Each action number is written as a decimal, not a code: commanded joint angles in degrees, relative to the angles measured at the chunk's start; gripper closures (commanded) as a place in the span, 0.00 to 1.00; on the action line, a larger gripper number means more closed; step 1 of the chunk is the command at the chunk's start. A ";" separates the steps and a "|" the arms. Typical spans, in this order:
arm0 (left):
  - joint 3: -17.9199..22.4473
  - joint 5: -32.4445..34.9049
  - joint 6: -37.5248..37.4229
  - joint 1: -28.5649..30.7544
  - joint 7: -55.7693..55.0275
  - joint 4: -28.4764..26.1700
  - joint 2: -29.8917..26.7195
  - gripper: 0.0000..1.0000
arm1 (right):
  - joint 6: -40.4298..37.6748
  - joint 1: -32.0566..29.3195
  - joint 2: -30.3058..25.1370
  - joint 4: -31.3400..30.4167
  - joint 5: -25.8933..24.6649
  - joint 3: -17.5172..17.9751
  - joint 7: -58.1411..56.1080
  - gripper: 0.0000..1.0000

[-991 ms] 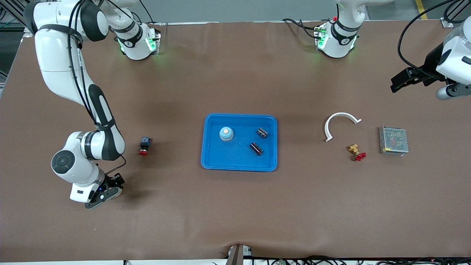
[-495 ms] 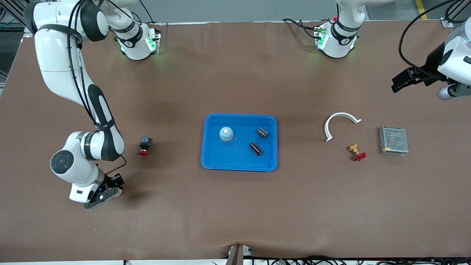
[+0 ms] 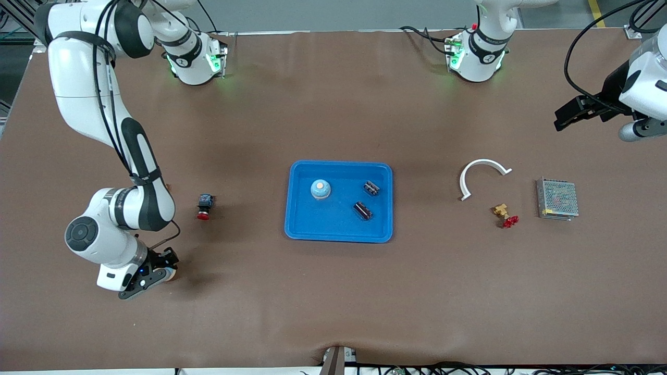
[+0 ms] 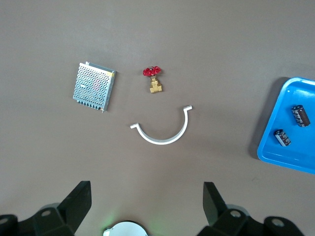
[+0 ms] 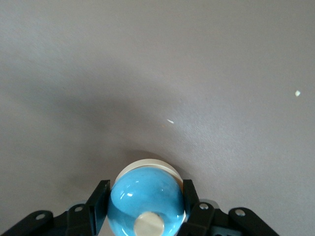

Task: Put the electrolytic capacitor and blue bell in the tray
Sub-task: 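Carry the blue button with the right gripper over the tray, then lower the blue button into the tray with the right gripper, then open the right gripper and lift it away from the button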

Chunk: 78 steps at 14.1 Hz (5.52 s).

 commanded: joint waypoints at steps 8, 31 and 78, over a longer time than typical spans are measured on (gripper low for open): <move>0.12 -0.59 -0.09 0.18 -0.14 -1.32 -0.47 0.00 | -10.82 5.70 -3.47 2.99 1.40 1.13 22.23 0.61; 0.38 -0.33 -0.17 0.70 0.82 -1.58 -0.47 0.00 | -11.19 28.98 -5.84 2.55 0.52 2.62 74.01 0.61; 0.38 -0.07 0.70 0.79 2.67 -1.49 -1.70 0.00 | -13.88 31.81 -14.60 -5.09 -1.41 0.51 76.58 0.00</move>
